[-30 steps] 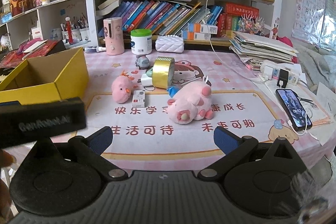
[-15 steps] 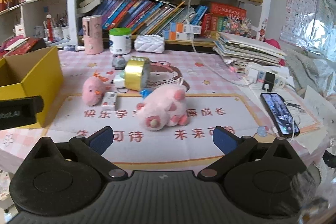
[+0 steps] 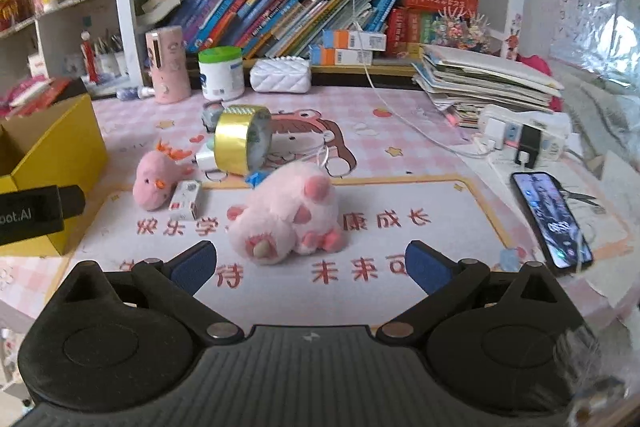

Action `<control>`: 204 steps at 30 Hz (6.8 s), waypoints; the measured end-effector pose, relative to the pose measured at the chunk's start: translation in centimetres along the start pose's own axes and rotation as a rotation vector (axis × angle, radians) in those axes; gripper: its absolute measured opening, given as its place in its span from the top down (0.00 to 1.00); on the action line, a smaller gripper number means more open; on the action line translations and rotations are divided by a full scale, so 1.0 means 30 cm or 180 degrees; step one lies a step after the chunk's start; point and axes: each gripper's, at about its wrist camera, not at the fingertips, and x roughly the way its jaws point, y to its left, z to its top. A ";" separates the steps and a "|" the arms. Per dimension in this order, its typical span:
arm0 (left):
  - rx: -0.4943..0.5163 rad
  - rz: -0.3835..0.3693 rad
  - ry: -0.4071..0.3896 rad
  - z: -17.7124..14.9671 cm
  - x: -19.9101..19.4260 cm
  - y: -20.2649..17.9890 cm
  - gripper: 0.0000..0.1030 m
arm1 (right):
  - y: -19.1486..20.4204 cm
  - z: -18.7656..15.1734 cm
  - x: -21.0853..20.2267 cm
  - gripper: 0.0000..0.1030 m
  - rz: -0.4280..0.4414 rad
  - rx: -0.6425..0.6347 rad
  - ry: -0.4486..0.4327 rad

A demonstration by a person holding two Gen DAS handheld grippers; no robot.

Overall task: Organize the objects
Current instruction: 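Reach the left tool to the small pink pig while the right tool reaches the large pink pig, then carry both pink pigs into the yellow box with both tools, then open both tools to release the pigs into the box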

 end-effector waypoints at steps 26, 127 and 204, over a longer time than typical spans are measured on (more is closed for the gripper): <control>-0.0314 0.0957 -0.0157 0.051 -0.056 0.029 0.01 | -0.031 0.158 0.522 0.33 0.0551 0.0181 0.0710; -0.0657 -0.0172 -0.0213 0.004 -0.380 1.014 0.49 | 0.945 -0.101 -0.330 0.30 0.0919 -0.0809 0.0029; 0.0031 0.0404 -0.0773 0.293 -0.093 0.718 0.02 | 0.995 0.294 0.115 0.04 0.1460 -0.1413 -0.0528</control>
